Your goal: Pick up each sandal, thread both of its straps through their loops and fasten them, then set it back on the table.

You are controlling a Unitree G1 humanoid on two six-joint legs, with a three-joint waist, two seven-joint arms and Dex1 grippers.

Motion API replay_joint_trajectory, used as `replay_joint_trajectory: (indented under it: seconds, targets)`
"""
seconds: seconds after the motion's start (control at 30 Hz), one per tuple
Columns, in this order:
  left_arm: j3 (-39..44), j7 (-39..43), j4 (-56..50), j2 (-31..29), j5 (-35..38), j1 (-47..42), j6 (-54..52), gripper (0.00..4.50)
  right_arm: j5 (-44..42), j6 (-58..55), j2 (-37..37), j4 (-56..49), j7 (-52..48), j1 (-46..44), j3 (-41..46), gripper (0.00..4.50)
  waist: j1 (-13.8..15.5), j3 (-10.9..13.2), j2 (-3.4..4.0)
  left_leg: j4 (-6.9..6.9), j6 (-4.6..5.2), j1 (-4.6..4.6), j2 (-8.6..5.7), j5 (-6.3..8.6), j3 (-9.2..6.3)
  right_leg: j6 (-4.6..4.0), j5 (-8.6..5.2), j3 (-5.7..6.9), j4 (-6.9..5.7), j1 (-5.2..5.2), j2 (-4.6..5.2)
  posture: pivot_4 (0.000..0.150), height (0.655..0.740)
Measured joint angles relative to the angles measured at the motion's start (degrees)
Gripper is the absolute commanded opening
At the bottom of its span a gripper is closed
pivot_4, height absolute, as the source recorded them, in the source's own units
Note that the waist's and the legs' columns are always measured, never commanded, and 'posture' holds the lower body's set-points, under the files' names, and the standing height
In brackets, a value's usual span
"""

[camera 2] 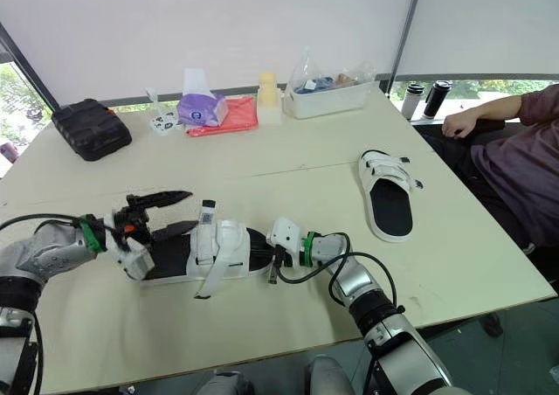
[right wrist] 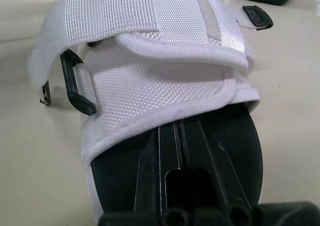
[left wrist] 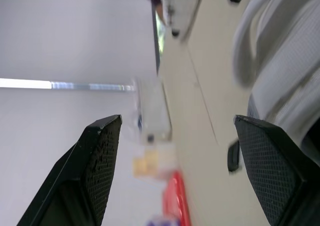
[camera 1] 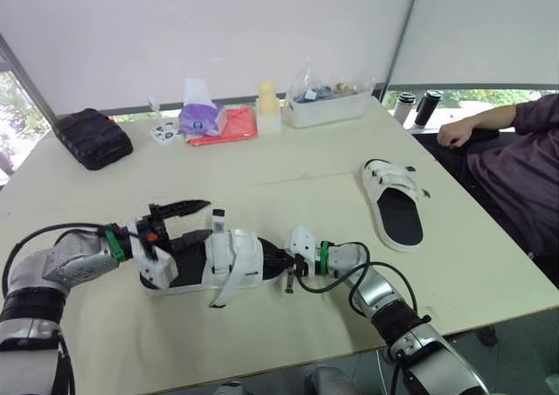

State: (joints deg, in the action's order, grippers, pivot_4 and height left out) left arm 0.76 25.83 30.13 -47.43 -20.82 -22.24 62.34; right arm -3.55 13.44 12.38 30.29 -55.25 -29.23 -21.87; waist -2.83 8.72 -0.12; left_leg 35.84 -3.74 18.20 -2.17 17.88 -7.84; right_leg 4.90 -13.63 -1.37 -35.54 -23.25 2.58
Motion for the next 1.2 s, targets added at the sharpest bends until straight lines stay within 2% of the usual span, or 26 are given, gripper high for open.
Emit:
replay_joint_trajectory:
  seconds: [0.1,0.13,0.17,0.23,0.3,0.37,0.47,0.53,0.6,0.77,1.07,1.2]
  targets:
    - [-1.6,14.8,-13.3,-2.7,19.0,7.6,-26.1,3.71,0.0,0.6,-0.4,0.9,-0.3,-0.7,-0.4,0.00,-0.5,0.1,0.09,0.00,0.04,0.05,0.05,0.02,-0.07,-0.17,-0.10,0.04,-0.14,-0.09,-0.02,0.150,0.7400]
    - [-1.8,17.8,-16.9,-4.1,23.1,8.7,-32.9,3.71,0.0,0.8,-0.4,1.1,-0.3,-0.7,-0.3,0.00,-0.5,0.1,0.09,0.00,0.04,0.03,0.05,0.02,-0.08,-0.21,-0.12,0.05,-0.18,-0.09,-0.04,0.150,0.7400]
    - [-1.6,20.0,-22.2,-4.9,29.6,9.0,-45.1,3.71,0.0,1.0,-0.3,1.6,-0.5,-0.9,-0.1,0.00,-0.5,0.1,0.06,0.02,0.04,0.03,0.03,0.02,-0.10,-0.21,-0.16,0.08,-0.26,-0.07,-0.05,0.150,0.7400]
    - [0.4,20.0,-30.1,-5.0,43.1,6.0,-66.8,3.71,0.0,1.1,-0.4,2.6,-0.5,-1.5,-0.1,0.00,-0.4,0.2,-0.15,0.16,0.05,0.01,0.03,0.02,-0.17,-0.23,-0.23,0.25,-0.39,0.02,-0.10,0.150,0.7400]
    - [4.5,18.3,-36.4,-5.0,56.9,3.2,-83.6,3.71,0.0,1.1,-1.2,3.4,-0.5,-1.9,-0.3,0.00,-0.7,0.2,-0.33,0.15,0.05,-0.04,0.05,0.02,-0.20,-0.32,-0.29,0.30,-0.45,0.06,-0.15,0.150,0.7400]
    - [8.9,17.3,-40.8,-5.1,66.9,3.3,-94.1,3.71,0.0,1.3,-1.7,3.6,-0.5,-2.1,-0.7,0.00,-1.3,0.1,-0.34,0.04,0.12,-0.16,0.04,0.06,-0.18,-0.28,-0.35,0.21,-0.50,0.10,-0.13,0.150,0.7400]
    - [13.4,17.4,-47.8,-5.6,77.4,11.5,-104.7,3.71,0.0,1.7,-1.9,3.6,-0.9,-2.1,-1.2,0.00,-1.6,0.1,0.04,-0.31,0.24,-0.49,0.04,0.13,-0.04,-0.43,-0.56,-0.02,-0.54,0.09,-0.12,0.150,0.7400]
    - [14.0,17.8,-51.4,-5.6,80.0,17.5,-108.4,3.71,0.0,1.8,-1.8,3.6,-1.0,-2.1,-1.1,0.00,-1.2,0.1,-0.03,-0.38,0.23,-0.54,0.07,0.13,-0.11,-0.52,-0.60,-0.03,-0.55,0.09,-0.11,0.150,0.7400]
    - [14.0,19.3,-55.2,-6.6,79.5,22.7,-109.2,3.71,0.0,1.8,-1.5,3.7,-0.9,-2.0,-0.9,0.00,-1.1,0.2,-0.11,-0.38,0.21,-0.55,0.09,0.13,-0.17,-0.72,-0.70,-0.02,-0.56,0.11,-0.11,0.150,0.7400]
    - [14.0,25.7,-59.9,-11.2,69.9,31.8,-104.2,3.71,0.0,1.8,-0.9,3.8,-1.0,-1.9,-0.9,0.00,-0.4,0.2,-0.13,-0.38,0.19,-0.71,0.06,0.14,-0.12,-0.98,-0.87,-0.01,-0.52,0.32,-0.05,0.150,0.7400]
    - [10.7,30.6,-59.6,-11.1,60.6,32.5,-98.3,3.71,0.0,1.8,-0.9,3.8,-1.5,-2.2,-0.9,0.00,-0.1,0.2,-0.21,-0.59,0.18,-0.69,0.08,0.14,-0.10,-1.03,-0.90,-0.05,-0.49,0.26,-0.02,0.150,0.7400]
    - [7.0,31.5,-59.4,-10.5,58.2,29.4,-97.6,3.71,0.0,1.8,-0.9,3.8,-1.4,-2.1,-0.9,0.00,0.1,0.2,-0.26,-0.59,0.19,-0.68,0.09,0.14,-0.10,-1.03,-0.90,-0.04,-0.50,0.26,-0.04,0.150,0.7400]
